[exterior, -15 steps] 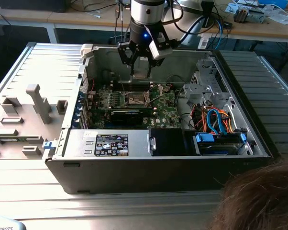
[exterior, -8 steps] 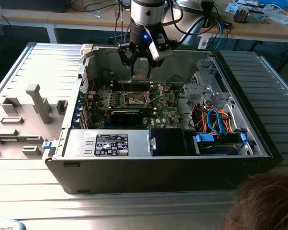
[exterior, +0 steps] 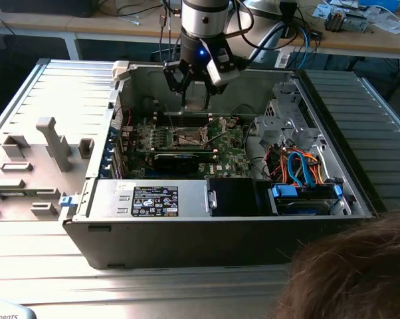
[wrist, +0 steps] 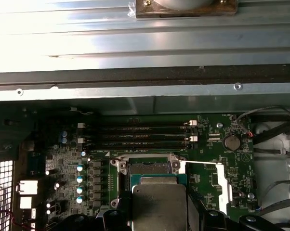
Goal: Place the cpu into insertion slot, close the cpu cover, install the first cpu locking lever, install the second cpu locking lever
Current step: 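Place the cpu into insertion slot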
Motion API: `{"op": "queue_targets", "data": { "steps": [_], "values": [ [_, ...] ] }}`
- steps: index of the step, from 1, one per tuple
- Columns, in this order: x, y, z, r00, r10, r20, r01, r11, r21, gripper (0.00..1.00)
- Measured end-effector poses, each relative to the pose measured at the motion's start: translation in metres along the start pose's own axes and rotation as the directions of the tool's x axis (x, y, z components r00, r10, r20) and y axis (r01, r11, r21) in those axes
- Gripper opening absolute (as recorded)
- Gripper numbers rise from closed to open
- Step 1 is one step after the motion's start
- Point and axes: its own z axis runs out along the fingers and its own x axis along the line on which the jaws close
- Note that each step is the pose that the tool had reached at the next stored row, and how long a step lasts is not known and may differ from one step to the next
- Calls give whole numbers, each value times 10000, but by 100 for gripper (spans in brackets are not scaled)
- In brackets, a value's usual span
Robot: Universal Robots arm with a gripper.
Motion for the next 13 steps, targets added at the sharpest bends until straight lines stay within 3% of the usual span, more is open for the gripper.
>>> {"op": "queue_targets", "data": {
  "steps": [13],
  "values": [
    [0, -4, 40, 10000, -1, 1, 1, 10000, -1, 55]
  ]
}}
